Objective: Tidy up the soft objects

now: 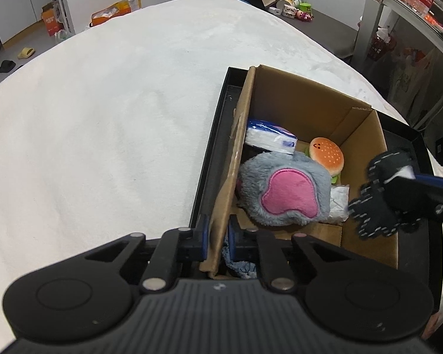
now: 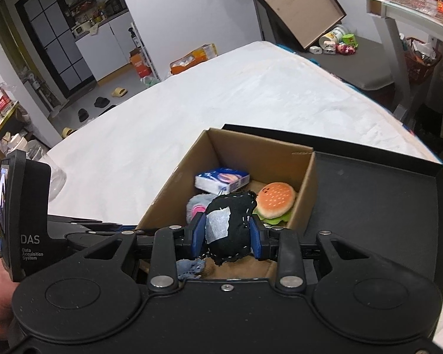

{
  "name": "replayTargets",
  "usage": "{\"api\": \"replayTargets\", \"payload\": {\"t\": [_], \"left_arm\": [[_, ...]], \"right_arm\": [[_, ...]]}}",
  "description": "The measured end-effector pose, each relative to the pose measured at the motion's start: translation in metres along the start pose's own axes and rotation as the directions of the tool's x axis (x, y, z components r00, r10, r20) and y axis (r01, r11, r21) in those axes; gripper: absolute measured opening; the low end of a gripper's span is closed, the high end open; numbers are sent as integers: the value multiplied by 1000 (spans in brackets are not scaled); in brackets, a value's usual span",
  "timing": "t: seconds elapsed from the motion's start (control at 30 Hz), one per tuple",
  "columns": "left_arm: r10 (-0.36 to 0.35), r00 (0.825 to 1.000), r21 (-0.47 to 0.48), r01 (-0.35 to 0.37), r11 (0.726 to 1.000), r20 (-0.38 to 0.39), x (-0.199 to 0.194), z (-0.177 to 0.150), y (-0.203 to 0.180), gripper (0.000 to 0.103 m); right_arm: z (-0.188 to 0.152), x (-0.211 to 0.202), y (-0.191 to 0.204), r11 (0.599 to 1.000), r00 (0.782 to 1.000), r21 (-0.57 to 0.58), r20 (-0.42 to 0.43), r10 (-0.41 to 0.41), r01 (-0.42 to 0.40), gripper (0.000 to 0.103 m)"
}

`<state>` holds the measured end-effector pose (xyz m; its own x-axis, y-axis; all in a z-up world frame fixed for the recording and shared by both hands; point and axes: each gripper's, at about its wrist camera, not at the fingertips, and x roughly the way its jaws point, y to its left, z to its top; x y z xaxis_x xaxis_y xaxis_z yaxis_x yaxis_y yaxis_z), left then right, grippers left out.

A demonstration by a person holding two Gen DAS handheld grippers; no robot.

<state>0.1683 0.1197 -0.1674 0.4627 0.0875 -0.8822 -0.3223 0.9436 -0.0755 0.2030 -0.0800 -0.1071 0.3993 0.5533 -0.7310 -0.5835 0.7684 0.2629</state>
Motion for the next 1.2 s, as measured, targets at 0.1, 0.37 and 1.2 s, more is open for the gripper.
{"api": "replayTargets", "payload": {"t": [0.1,0.37,1.2], "left_arm": [[-6,1000,1,6,1000,3,-1,-1,2,12],[4,1000,4,-4,1000,-7,-1,0,-2,13],[36,999,76,-34,997,-18,-31,7,-31,62]], "right_arm": [[-1,5,3,1000,1000,3,-12,21,-21,38],[-4,1,-5,1000,1000,28,-14,6,-5,53],[-17,-35,-51,989,1000,147,16,-17,14,81]]}}
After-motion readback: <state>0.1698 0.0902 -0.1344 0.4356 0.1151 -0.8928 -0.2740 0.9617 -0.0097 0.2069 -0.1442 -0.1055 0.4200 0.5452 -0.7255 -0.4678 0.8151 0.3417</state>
